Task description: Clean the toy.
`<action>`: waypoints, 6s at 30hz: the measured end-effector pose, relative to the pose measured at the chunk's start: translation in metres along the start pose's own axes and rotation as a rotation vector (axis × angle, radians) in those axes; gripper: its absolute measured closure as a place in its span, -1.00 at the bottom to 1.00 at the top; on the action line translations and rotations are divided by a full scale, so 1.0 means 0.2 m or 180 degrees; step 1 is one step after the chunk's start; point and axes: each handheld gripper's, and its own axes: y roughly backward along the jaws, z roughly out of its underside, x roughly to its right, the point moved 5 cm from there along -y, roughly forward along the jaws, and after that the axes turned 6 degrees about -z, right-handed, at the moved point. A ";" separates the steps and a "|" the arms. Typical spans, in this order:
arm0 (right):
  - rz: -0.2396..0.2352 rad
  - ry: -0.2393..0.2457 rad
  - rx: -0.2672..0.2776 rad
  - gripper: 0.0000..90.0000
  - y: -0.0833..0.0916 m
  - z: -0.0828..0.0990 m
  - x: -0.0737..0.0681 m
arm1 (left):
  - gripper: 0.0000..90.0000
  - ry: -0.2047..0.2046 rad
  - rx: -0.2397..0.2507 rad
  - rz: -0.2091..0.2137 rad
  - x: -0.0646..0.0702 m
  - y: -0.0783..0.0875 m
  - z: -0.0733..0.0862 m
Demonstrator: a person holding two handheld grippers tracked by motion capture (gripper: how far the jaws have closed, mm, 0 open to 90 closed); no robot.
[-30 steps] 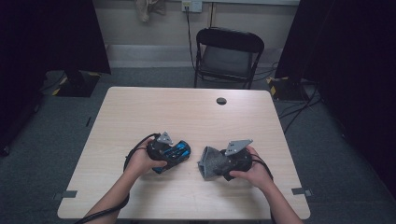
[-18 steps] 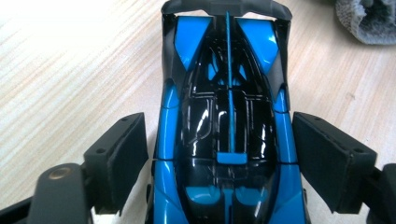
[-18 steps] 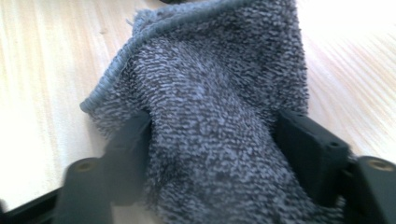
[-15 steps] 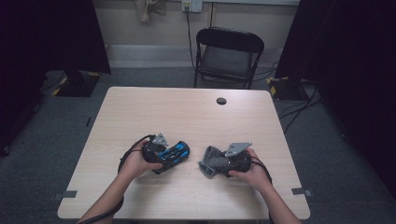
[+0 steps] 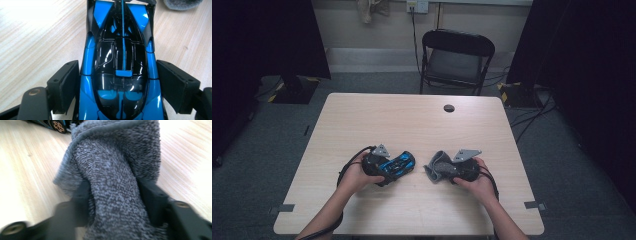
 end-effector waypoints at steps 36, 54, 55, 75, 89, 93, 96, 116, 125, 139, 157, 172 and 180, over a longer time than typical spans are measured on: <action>0.0255 -0.0022 -0.0110 0.51 0.02 0.04 0.02 | -0.66 -0.0171 0.0045 -0.0127 0.03 -0.02 0.01; -0.0290 0.0028 0.0176 -0.37 0.16 -0.09 0.02 | -0.65 -0.0158 0.0137 -0.0137 0.03 -0.02 0.02; -0.0304 0.0045 0.0191 -0.37 0.17 -0.08 0.02 | -0.65 -0.0147 0.0142 -0.0138 0.03 -0.02 0.02; -0.0134 0.0093 0.0102 0.17 -0.01 0.02 0.01 | -0.62 -0.0104 0.0137 -0.0134 0.03 -0.02 0.02; 0.0059 -0.0144 0.0125 0.49 0.01 0.04 0.02 | -0.45 -0.0084 0.0076 -0.0253 0.04 -0.03 -0.01; 0.0053 -0.0197 0.0159 0.48 0.01 0.04 0.02 | -0.44 -0.0014 0.0128 -0.0199 0.04 -0.03 -0.02; 0.0038 -0.0226 0.0189 0.48 0.01 0.05 0.02 | -0.44 0.0035 0.0128 -0.0167 0.04 -0.03 -0.02; 0.0046 -0.0218 0.0226 0.46 0.01 0.05 0.02 | -0.44 0.0014 0.0081 -0.0206 0.05 -0.01 0.00; 0.0033 -0.0228 0.0233 0.45 0.01 0.05 0.02 | -0.63 -0.0101 0.0169 -0.0239 0.06 -0.04 -0.06; 0.0045 -0.0234 0.0249 0.44 0.01 0.05 0.02 | -0.43 -0.0084 0.0161 -0.0249 0.06 -0.08 -0.07; 0.0051 -0.0233 0.0240 0.44 0.01 0.05 0.02 | -0.40 -0.0039 0.0235 -0.0195 0.08 -0.06 -0.08; 0.0031 -0.0268 0.0269 0.43 0.01 0.06 0.02 | -0.66 0.0053 0.0174 -0.0279 0.10 -0.15 -0.13; 0.0040 -0.0263 0.0263 0.43 0.00 0.06 0.02 | -0.70 0.0060 0.0134 -0.0377 0.12 -0.19 -0.17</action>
